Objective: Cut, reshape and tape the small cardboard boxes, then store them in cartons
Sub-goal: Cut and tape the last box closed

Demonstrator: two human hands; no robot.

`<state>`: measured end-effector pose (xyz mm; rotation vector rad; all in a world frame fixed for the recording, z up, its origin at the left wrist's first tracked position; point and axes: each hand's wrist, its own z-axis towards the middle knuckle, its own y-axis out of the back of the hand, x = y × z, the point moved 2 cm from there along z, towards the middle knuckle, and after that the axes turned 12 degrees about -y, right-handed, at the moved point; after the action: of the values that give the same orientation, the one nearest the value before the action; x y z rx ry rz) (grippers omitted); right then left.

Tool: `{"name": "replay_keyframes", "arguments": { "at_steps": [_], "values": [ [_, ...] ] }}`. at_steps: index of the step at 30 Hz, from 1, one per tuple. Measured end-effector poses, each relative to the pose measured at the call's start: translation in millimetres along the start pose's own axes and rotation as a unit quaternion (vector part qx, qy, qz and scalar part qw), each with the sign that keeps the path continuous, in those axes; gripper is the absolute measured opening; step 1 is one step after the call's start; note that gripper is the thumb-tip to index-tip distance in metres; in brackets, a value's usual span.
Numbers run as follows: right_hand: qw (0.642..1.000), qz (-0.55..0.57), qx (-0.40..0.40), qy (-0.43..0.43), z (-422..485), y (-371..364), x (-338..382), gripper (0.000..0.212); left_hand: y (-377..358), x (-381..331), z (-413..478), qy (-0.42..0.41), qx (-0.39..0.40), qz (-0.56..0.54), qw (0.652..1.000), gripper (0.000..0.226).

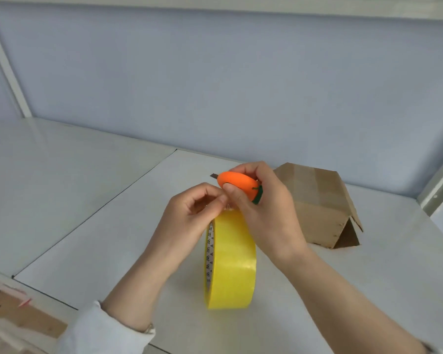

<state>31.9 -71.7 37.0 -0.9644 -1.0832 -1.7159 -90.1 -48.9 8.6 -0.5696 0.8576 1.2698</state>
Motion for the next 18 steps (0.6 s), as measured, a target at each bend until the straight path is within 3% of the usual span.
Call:
{"name": "replay_keyframes", "arguments": {
  "at_steps": [6, 10, 18],
  "values": [
    [0.998, -0.001, -0.058, 0.007, 31.6, -75.9, 6.0, 0.022, 73.3, 16.0, 26.9, 0.042, -0.010, 0.060, 0.997, 0.014],
    [0.998, -0.018, -0.055, -0.026, 52.3, -101.3, 5.7, 0.024, 102.4, 34.4, 39.1, 0.090, 0.017, 0.091, 0.992, 0.012],
    [0.992, -0.089, -0.055, -0.074, 75.8, -104.2, 0.9, 0.023, 107.7, 45.7, 58.6, 0.151, 0.091, 0.191, 0.966, 0.035]
  ]
}}
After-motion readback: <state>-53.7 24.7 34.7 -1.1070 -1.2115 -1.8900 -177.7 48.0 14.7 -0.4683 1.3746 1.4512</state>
